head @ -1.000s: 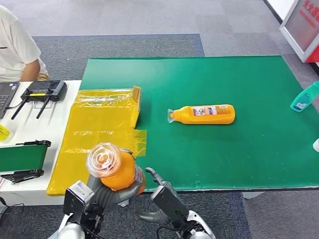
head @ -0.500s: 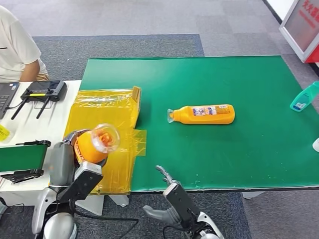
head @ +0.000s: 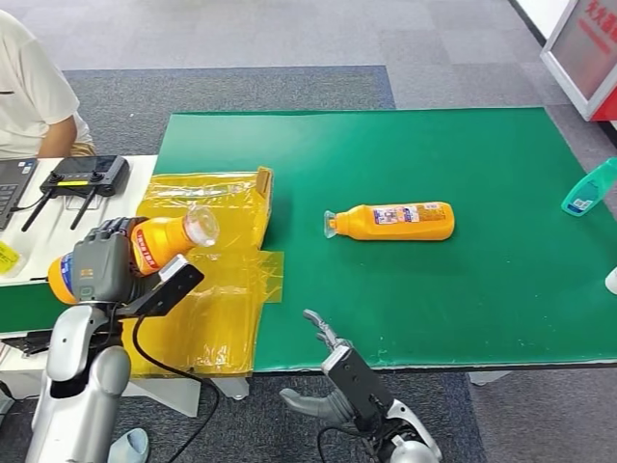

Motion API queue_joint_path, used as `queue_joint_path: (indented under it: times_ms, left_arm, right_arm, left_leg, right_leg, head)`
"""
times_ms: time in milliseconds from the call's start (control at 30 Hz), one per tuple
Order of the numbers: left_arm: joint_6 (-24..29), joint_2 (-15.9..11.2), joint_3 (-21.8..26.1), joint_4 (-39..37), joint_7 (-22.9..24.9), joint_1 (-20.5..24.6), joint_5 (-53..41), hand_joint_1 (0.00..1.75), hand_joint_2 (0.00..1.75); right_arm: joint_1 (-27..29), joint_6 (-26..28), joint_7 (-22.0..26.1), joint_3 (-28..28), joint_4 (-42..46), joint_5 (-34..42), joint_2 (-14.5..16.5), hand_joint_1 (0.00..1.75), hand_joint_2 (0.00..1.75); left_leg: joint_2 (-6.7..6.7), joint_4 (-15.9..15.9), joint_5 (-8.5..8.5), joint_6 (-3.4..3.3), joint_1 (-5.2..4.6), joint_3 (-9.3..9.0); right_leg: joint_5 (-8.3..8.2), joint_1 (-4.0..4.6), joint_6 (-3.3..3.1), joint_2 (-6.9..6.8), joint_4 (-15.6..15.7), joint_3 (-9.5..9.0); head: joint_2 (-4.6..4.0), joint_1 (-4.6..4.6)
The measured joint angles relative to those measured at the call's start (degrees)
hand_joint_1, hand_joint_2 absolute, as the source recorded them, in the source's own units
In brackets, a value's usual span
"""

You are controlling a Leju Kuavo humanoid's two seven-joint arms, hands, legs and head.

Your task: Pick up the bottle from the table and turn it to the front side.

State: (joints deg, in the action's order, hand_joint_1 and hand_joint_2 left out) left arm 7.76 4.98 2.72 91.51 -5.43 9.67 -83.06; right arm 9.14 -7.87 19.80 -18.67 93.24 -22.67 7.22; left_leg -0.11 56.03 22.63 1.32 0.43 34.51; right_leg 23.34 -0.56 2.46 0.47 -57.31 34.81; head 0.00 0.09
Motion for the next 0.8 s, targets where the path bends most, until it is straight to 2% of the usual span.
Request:
queue_joint_path:
  times_ms: [167, 400, 600, 800]
  left_arm:
    - [-1.76, -1.67, -1.16, -7.56, 0.08, 4.92, -2.69, 1.75, 1.75]
    - [-2.32, -2.69, -2.89, -14.18, 0.50, 8.19, -3.90, 1.75, 1.75]
    - [-2.54, -2.63, -8.33, -25.09, 2.05, 12.34, -6.50, 1.75, 1.75]
    - [-1.76, -0.90, -11.54, -37.09, 2.17, 14.59, -5.09, 1.75, 1.75]
  right_arm:
    - [-1.46, -0.92, 0.77, 0.05, -0.85, 0.70, -0.07, 0.00, 1.75]
    - [-2.49, -1.38, 1.15, 0.12, -2.05, 0.98, -0.11, 0.00, 1.75]
    - [-4.13, -2.27, 2.31, -0.30, -3.16, 1.22, -0.11, 0.00, 1.75]
    - [-5.22, -2.61, 3.03, -0.64, -3.71, 1.21, -0.11, 0.00, 1.75]
  left_leg:
    - [0.00, 0.00, -0.01, 0.02, 0.00, 0.00]
    - [0.01, 0.00, -0.02, 0.02, 0.00, 0.01]
    - [0.01, 0.00, -0.02, 0.01, -0.01, 0.01]
    - [0.01, 0.01, -0.02, 0.01, -0.01, 0.01]
  right_leg:
    - [-0.03, 0.00, -0.02, 0.01, 0.00, 0.00]
    - [-0.03, 0.00, -0.02, 0.01, 0.00, 0.02]
    - [-0.04, -0.01, -0.01, 0.01, 0.00, 0.01]
    - [-0.04, -0.01, -0.01, 0.01, 0.00, 0.02]
  head:
    - [0.00, 0.00]
    - [0.00, 0.00]
    - [0.00, 0.01]
    - [0.00, 0.01]
